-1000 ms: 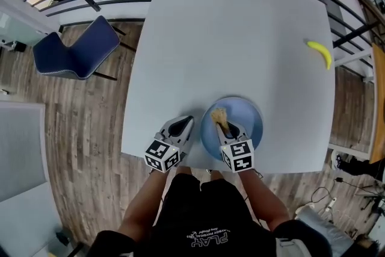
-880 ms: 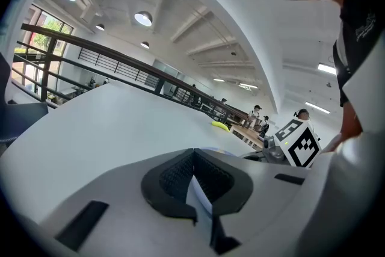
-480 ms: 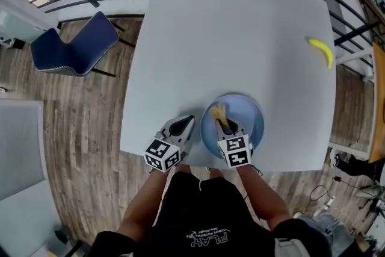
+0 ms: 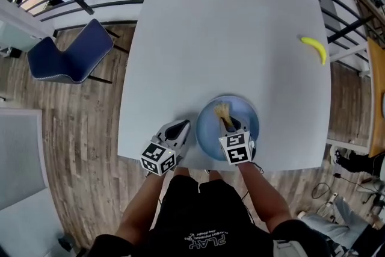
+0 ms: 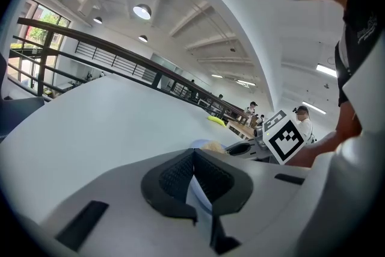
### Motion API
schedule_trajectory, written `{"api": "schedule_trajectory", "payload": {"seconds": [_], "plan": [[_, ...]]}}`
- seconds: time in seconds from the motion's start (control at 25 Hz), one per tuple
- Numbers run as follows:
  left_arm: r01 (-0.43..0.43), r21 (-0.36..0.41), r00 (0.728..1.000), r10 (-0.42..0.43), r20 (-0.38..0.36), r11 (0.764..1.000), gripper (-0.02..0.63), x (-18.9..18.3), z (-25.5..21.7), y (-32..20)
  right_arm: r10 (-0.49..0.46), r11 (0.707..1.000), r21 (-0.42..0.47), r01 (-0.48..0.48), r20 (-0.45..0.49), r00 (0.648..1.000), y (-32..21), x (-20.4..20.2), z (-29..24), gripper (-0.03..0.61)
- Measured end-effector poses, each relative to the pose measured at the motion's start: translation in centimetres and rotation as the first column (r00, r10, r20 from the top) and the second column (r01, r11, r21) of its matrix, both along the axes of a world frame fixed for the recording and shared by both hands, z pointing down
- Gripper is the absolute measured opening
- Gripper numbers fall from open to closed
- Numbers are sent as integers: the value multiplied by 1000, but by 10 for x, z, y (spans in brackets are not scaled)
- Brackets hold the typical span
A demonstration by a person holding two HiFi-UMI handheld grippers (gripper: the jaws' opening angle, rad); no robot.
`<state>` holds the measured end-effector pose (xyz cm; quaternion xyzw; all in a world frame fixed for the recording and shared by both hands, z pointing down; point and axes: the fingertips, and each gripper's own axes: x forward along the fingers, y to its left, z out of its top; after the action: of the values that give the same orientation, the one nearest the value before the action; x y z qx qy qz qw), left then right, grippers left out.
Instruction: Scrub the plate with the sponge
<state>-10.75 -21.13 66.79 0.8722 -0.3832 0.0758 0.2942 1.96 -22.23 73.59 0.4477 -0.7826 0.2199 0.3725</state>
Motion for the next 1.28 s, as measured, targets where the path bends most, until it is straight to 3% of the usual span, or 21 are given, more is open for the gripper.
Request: {"api": "schedule_trajectory", "payload": {"seconds": [0.48, 0.8, 1.12, 1.28], "plan": [[-34, 0, 999, 34, -2, 999, 12, 9, -3, 3, 71, 997, 18, -70, -76, 995, -4, 33, -2, 74], [-67, 5, 998, 67, -2, 998, 12, 21, -3, 7, 105, 993, 69, -92, -222, 969, -3, 70, -3, 73], [-93, 22, 995, 93, 31, 995, 12, 28, -6, 10, 128, 990, 92, -109, -231, 964, -2, 78, -5, 73], [-109, 50, 993, 106, 56, 993, 12, 32, -12, 16, 137, 989, 82, -126, -148, 979, 3, 62, -10, 73]]}}
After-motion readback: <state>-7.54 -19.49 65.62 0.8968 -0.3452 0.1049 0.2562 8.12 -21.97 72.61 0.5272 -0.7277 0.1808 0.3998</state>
